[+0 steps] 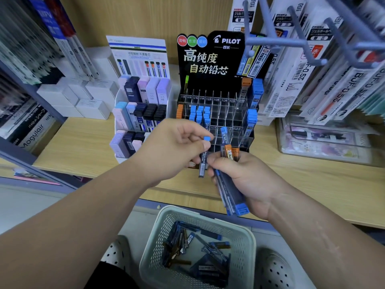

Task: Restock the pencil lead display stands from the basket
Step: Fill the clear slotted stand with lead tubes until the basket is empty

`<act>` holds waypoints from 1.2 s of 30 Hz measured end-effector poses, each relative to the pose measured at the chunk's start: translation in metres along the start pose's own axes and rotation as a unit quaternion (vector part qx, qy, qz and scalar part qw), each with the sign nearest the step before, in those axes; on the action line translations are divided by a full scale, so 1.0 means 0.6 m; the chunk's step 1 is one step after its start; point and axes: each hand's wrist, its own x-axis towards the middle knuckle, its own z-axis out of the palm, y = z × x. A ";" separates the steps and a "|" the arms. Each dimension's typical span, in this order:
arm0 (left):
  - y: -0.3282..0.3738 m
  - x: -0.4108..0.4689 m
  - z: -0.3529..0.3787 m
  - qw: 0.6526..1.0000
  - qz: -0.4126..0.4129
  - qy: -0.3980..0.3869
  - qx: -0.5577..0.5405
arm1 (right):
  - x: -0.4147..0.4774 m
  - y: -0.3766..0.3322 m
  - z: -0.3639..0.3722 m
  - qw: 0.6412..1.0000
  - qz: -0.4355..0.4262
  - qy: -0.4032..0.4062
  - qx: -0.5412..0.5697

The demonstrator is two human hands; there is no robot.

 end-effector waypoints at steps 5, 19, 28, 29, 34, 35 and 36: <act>-0.005 0.016 -0.020 0.997 0.019 0.059 0.048 | 0.000 -0.006 -0.021 0.998 0.014 0.054 0.043; -0.024 0.030 0.000 0.969 0.094 0.079 0.216 | -0.016 0.000 -0.051 0.997 0.011 0.058 0.050; -0.044 0.038 0.015 0.921 0.182 0.095 0.332 | -0.015 -0.001 -0.050 0.997 0.011 0.053 0.059; -0.045 0.039 0.017 0.916 0.186 0.102 0.342 | -0.015 -0.001 -0.049 0.997 0.011 0.052 0.059; -0.037 0.037 0.024 0.900 0.180 0.121 0.379 | -0.013 0.003 -0.050 0.997 0.015 0.052 0.063; -0.037 0.037 0.023 0.900 0.175 0.117 0.381 | -0.014 0.002 -0.050 0.996 0.016 0.051 0.065; -0.036 0.037 0.021 0.902 0.171 0.109 0.381 | -0.014 0.003 -0.050 0.996 0.018 0.050 0.067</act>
